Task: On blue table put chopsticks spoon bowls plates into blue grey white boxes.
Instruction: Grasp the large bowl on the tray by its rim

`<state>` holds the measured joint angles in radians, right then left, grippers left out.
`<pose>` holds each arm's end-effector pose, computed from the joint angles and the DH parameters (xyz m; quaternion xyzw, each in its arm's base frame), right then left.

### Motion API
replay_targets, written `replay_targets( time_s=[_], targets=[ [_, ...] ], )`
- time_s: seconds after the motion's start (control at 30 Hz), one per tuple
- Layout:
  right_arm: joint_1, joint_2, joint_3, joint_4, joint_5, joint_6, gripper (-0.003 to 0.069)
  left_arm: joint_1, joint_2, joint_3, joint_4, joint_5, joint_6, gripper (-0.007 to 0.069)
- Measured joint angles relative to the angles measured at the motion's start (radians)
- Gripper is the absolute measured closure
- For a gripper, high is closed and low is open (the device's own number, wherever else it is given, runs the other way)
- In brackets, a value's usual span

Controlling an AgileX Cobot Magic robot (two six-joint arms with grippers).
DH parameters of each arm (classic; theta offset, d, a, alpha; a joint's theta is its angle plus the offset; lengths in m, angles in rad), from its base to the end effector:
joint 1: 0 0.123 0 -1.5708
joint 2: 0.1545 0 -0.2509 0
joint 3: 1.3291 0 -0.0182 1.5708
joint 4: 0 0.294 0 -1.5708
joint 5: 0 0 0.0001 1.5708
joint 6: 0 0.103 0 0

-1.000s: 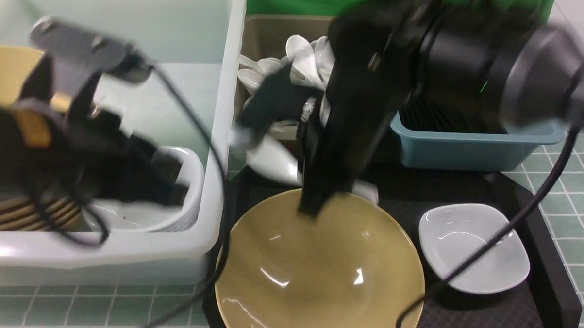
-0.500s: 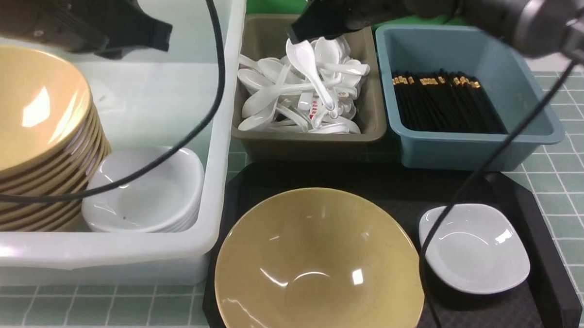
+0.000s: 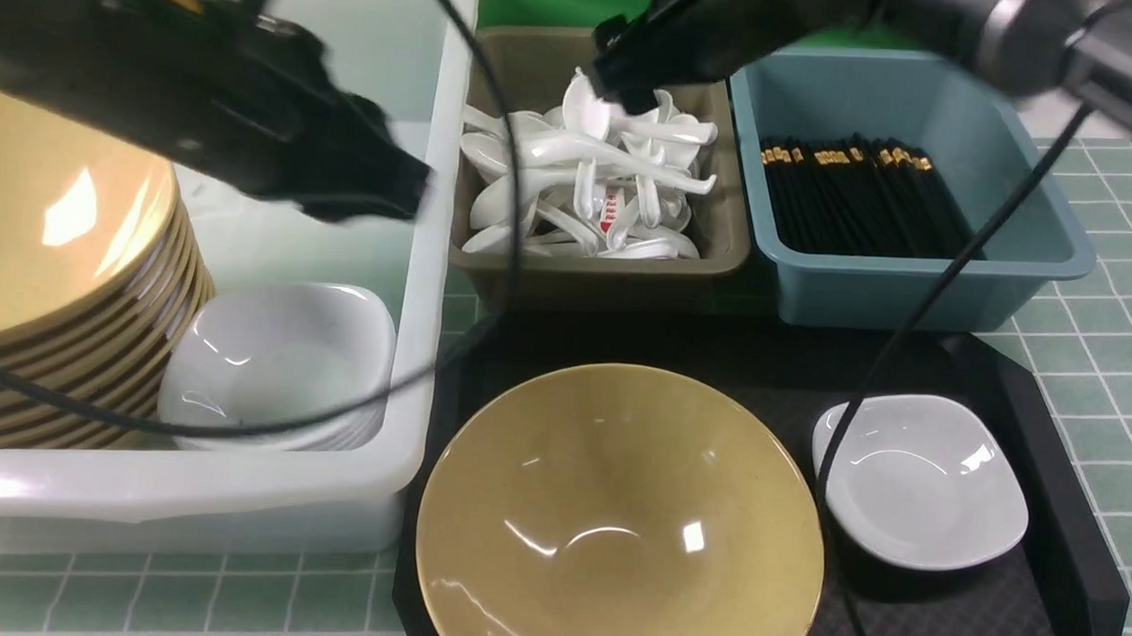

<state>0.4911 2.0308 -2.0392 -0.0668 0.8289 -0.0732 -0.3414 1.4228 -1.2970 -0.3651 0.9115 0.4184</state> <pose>0.4539 0.2370 0.3053 -0.2644 0.8740 0.0533 0.4041 0.3259 -0.1467 0.3023 0.2896 0.8927 -0.1589 0.3067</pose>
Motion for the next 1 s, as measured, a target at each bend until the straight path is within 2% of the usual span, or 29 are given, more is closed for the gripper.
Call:
replay_targets(
  time_s=[0.03,0.07,0.1,0.13,0.17,0.2,0.3,0.37,0.43,0.47,0.5,0.53,0.63,0.77,0.83,0.87,0.9,0.93,0.97,1.0],
  targets=[
    [0.0,-0.013,-0.014,0.0,0.035,-0.014,0.0051,-0.024,0.017,-0.016,0.0,0.017,0.002,0.0466],
    [0.0,-0.051,-0.034,0.0,0.113,-0.05,0.0069,-0.066,0.055,-0.047,0.006,0.05,-0.001,0.0398],
    [0.0,-0.055,-0.038,0.0,0.135,-0.055,0.0073,-0.071,0.062,-0.052,0.009,0.054,-0.001,0.0388],
    [0.0,-0.09,-0.047,0.001,0.203,-0.083,0.0101,-0.121,0.116,-0.095,0.03,0.09,-0.008,0.0291],
    [0.0,-0.1,-0.049,0.001,0.213,-0.091,0.0104,-0.126,0.131,-0.106,0.037,0.094,-0.008,0.028],
    [0.0,-0.13,-0.053,0.001,0.299,-0.119,0.0135,-0.158,0.185,-0.147,0.065,0.112,-0.014,0.0206],
    [0.0,-0.189,-0.033,0.001,0.403,-0.151,0.0202,-0.207,0.295,-0.223,0.137,0.135,-0.021,0.0078],
    [0.0,-0.24,0.02,0.002,0.416,-0.16,0.0249,-0.229,0.381,-0.269,0.192,0.149,-0.022,0.0028],
    [0.0,-0.268,0.055,0.007,0.418,-0.161,0.0274,-0.236,0.419,-0.289,0.214,0.157,-0.022,0.0017],
    [0.0,-0.321,0.129,0.018,0.422,-0.162,0.0321,-0.238,0.458,-0.299,0.231,0.161,-0.02,0.0015],
    [0.0,-0.335,0.146,0.021,0.422,-0.161,0.0327,-0.238,0.463,-0.3,0.232,0.161,-0.019,0.0015],
    [0.0,-0.388,0.208,0.027,0.423,-0.164,0.037,-0.238,0.501,-0.303,0.239,0.164,-0.012,0.002],
    [0.0,-0.49,0.326,0.035,0.426,-0.166,0.0438,-0.238,0.554,-0.303,0.243,0.162,0.003,0.0047],
    [0.0,-0.579,0.435,0.036,0.43,-0.167,0.0487,-0.238,0.589,-0.303,0.203,0.164,0.011,0.0093],
    [0.0,-0.629,0.503,0.043,0.43,-0.167,0.0506,-0.238,0.603,-0.304,0.173,0.169,0.014,0.0182],
    [0.0,-0.63,0.507,0.043,0.43,-0.167,0.0507,-0.238,0.603,-0.304,0.172,0.171,0.014,0.0201],
    [0.0,-0.639,0.521,0.047,0.43,-0.167,0.051,-0.238,0.605,-0.304,0.167,0.175,0.009,0.0255],
    [0.0,-0.645,0.537,0.059,0.43,-0.171,0.0516,-0.238,0.605,-0.304,0.165,0.182,-0.004,0.036],
    [0.0,-0.646,0.539,0.067,0.43,-0.175,0.0518,-0.238,0.605,-0.304,0.165,0.182,-0.006,0.0374],
    [0.0,-0.648,0.544,0.076,0.429,-0.188,0.0524,-0.238,0.603,-0.307,0.162,0.205,-0.006,0.046]
  ],
)
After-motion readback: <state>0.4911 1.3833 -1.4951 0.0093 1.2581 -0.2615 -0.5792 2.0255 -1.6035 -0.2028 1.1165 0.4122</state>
